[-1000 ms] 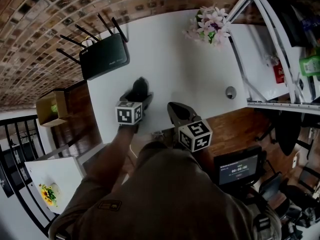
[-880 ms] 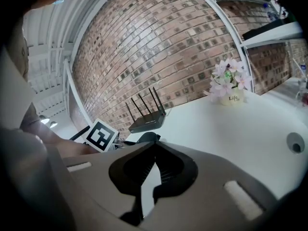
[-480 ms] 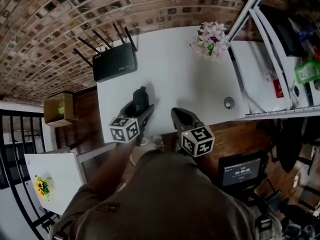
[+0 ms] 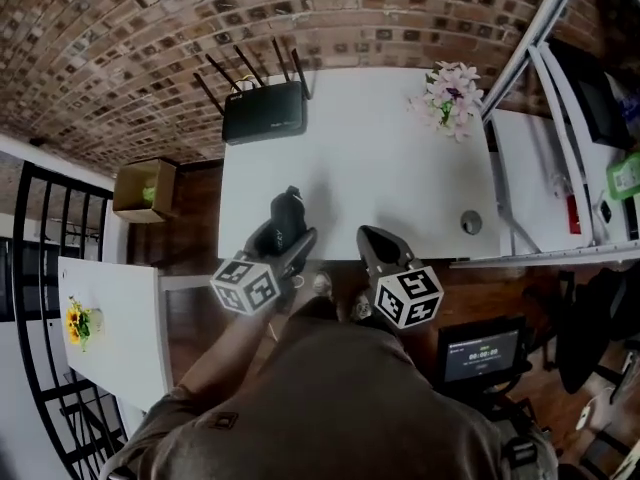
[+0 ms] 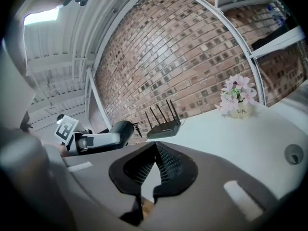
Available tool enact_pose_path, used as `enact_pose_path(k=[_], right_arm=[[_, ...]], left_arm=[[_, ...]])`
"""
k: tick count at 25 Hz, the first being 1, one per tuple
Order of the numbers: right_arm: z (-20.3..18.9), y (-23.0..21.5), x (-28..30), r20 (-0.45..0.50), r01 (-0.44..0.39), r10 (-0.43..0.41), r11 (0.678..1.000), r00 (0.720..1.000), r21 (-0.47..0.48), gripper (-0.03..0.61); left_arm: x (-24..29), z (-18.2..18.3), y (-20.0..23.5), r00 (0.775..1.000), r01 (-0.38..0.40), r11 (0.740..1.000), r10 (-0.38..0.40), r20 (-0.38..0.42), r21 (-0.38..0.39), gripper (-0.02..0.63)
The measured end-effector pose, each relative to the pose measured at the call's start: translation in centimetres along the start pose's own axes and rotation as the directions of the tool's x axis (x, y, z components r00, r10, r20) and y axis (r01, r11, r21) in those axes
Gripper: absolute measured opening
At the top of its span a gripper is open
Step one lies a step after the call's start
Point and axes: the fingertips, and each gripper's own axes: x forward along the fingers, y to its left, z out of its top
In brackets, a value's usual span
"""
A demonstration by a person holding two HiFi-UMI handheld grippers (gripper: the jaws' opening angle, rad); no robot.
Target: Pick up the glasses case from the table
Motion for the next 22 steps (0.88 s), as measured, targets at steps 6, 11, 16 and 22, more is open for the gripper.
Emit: enact_pose_path(k=[6,11,16,22], right_arm=[[-0.8,1.0,-2.0,0.010,0.002,-0.002,1.000,1.000,-0.004,0.011],[0.6,0.9,-3.1,0.049,0.048,-0.049,0.999,0.998,0.007,0.011],[2.6,1.5,-4.0,0.090,0.087,-0.085,0.996,0.992,-0.016,0.011],[3.1,1.1,-4.7,0.101,0.131,-0.129,0.991,0.986,-0.014,0.011]], left_arm=[[-3.3,-0.7,-1.4,1.000,0.009,1.000,-0.009,0.004,-0.012,0.383],[-3.1,0.4,-2.6,0.996,0.071,0.997,-0.070,0.061,-0.017,0.383],[-3.8,1.2,-2.4,0.988,0.112,0.993,-0.107,0.108,-0.046,0.383],[-4.0,1.9,-2.2,0.982,0.135,0.990,-0.127,0.143,-0.050,0.383]])
